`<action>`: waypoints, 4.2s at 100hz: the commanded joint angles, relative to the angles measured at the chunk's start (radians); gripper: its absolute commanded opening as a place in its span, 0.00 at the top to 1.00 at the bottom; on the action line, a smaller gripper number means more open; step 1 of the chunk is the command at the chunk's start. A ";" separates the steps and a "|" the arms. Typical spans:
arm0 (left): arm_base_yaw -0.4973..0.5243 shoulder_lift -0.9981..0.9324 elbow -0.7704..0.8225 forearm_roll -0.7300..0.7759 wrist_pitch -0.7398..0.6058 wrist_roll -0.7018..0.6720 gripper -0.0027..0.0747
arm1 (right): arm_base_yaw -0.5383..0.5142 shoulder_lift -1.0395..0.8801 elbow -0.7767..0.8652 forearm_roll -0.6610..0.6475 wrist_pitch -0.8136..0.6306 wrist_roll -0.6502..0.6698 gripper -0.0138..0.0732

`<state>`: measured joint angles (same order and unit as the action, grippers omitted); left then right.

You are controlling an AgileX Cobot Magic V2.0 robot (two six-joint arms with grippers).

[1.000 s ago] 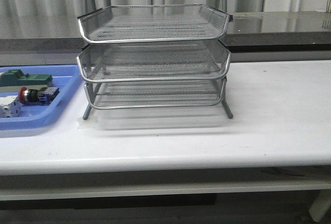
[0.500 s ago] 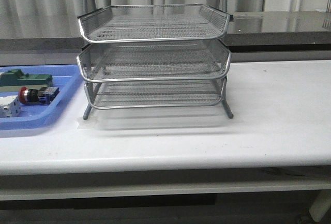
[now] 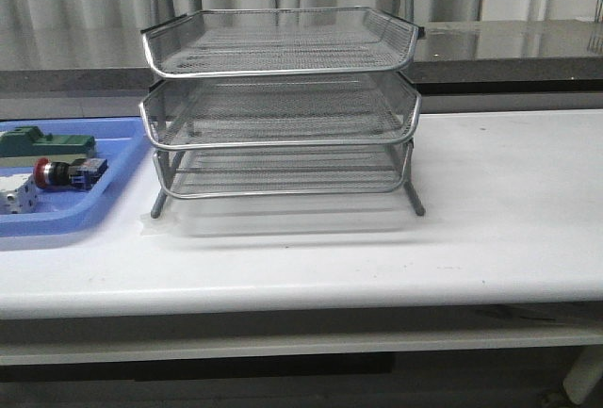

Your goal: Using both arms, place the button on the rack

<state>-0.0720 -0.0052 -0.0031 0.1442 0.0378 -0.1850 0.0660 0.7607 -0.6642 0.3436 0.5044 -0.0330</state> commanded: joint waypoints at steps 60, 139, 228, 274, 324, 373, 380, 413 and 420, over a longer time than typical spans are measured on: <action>-0.007 -0.032 0.056 -0.007 -0.082 -0.010 0.99 | -0.004 0.327 -0.047 0.506 -0.042 -0.168 0.38; -0.007 -0.032 0.056 -0.007 -0.082 -0.010 0.99 | 0.040 0.840 -0.048 1.586 0.163 -1.004 0.34; -0.007 -0.032 0.056 -0.007 -0.082 -0.010 0.99 | 0.107 1.068 -0.332 1.593 0.197 -1.020 0.34; -0.007 -0.032 0.056 -0.007 -0.082 -0.010 0.99 | 0.107 1.068 -0.337 1.593 0.162 -1.020 0.73; -0.007 -0.032 0.056 -0.007 -0.082 -0.010 0.99 | 0.107 1.068 -0.332 1.495 0.234 -1.020 0.76; -0.007 -0.032 0.056 -0.007 -0.082 -0.010 0.99 | 0.107 1.066 -0.242 1.421 0.279 -0.984 0.76; -0.007 -0.032 0.056 -0.007 -0.082 -0.010 0.99 | 0.107 1.062 -0.215 1.421 0.286 -0.986 0.76; -0.007 -0.032 0.056 -0.007 -0.082 -0.010 0.99 | 0.107 0.975 -0.065 1.420 0.282 -0.997 0.76; -0.007 -0.032 0.056 -0.007 -0.082 -0.010 0.99 | 0.107 0.950 -0.031 1.420 0.277 -0.999 0.76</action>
<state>-0.0720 -0.0052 -0.0031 0.1442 0.0378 -0.1850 0.1647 1.7757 -0.7284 1.8343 0.7413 -0.9948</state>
